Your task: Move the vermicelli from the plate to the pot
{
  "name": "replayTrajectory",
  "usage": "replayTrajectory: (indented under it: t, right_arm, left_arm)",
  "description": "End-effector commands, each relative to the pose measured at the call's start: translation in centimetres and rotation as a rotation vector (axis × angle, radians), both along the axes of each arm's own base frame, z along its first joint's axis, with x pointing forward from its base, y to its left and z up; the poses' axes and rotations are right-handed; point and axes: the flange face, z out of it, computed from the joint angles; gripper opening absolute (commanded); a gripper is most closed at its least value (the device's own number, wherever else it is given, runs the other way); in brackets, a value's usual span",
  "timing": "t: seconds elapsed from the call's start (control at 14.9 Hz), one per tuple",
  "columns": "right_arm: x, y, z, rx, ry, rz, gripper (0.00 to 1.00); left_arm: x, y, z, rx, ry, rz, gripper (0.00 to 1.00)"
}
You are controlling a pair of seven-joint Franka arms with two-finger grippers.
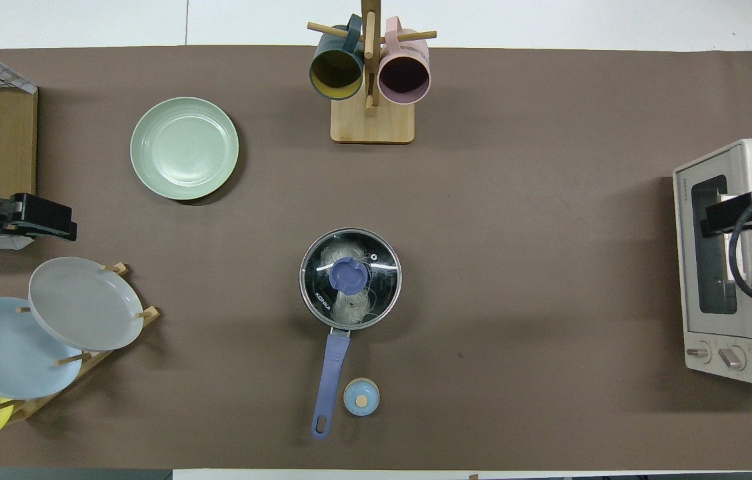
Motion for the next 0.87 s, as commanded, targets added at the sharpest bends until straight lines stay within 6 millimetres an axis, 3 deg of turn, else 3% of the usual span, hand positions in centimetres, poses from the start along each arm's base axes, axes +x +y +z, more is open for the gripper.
replayTrajectory:
  t: [0.0,0.13,0.8]
  right_arm:
    - [-0.2,0.1,-0.5,0.014,0.011,0.023,1.0]
    - [0.1,1.4,-0.1,0.01,-0.009,0.048,1.0]
    - [0.5,1.3,-0.4,0.01,-0.015,0.085,1.0]
  left_arm:
    - [0.2,0.1,-0.1,-0.014,-0.014,-0.004,1.0]
    - [0.0,-0.2,-0.1,-0.033,-0.004,-0.007,1.0]
    - [0.0,-0.2,0.0,-0.033,-0.003,-0.002,1.0]
